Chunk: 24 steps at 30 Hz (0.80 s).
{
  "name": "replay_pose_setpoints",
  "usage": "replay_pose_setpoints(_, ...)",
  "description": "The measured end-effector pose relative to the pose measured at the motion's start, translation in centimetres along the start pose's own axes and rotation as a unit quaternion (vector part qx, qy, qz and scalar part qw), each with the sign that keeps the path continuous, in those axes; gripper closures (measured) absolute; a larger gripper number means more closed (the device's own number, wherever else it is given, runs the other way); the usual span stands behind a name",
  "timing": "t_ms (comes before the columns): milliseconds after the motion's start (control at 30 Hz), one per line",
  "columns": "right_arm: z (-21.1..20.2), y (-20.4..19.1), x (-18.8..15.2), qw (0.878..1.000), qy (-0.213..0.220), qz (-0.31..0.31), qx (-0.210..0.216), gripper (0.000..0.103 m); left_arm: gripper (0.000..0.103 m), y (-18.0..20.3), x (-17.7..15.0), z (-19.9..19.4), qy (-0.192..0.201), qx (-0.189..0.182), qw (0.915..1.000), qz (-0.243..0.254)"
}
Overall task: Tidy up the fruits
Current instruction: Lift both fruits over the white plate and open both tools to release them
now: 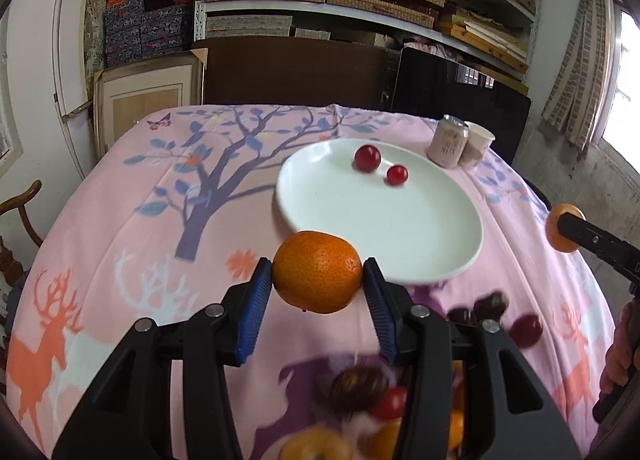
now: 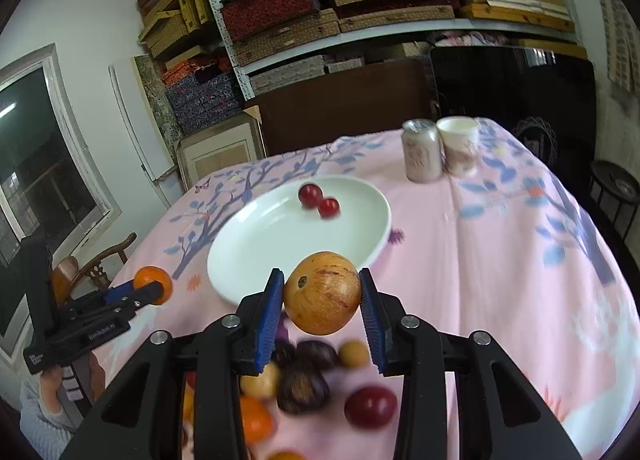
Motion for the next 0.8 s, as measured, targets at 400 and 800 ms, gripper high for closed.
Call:
replay_pose_setpoints(400,8.8,-2.0,0.6,0.998,-0.059,-0.026,0.001,0.054,0.032,1.0,2.8,8.3,-0.048,-0.008,0.9983,0.031)
replay_pose_setpoints(800,6.4,-0.6,1.4,1.000,-0.017,-0.010,-0.012,0.042,0.020,1.4,2.6,5.9,-0.020,-0.008,0.9991,0.038)
Point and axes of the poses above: each gripper's, at about its wrist camera, not at the fingertips, and z roughly the way its jaws point, y to its right, x to its top, the point moved 5 cm from there along z, roughly the way its jaws point, and after that the axes turned 9 degrees about -x, right-handed, at the moved point
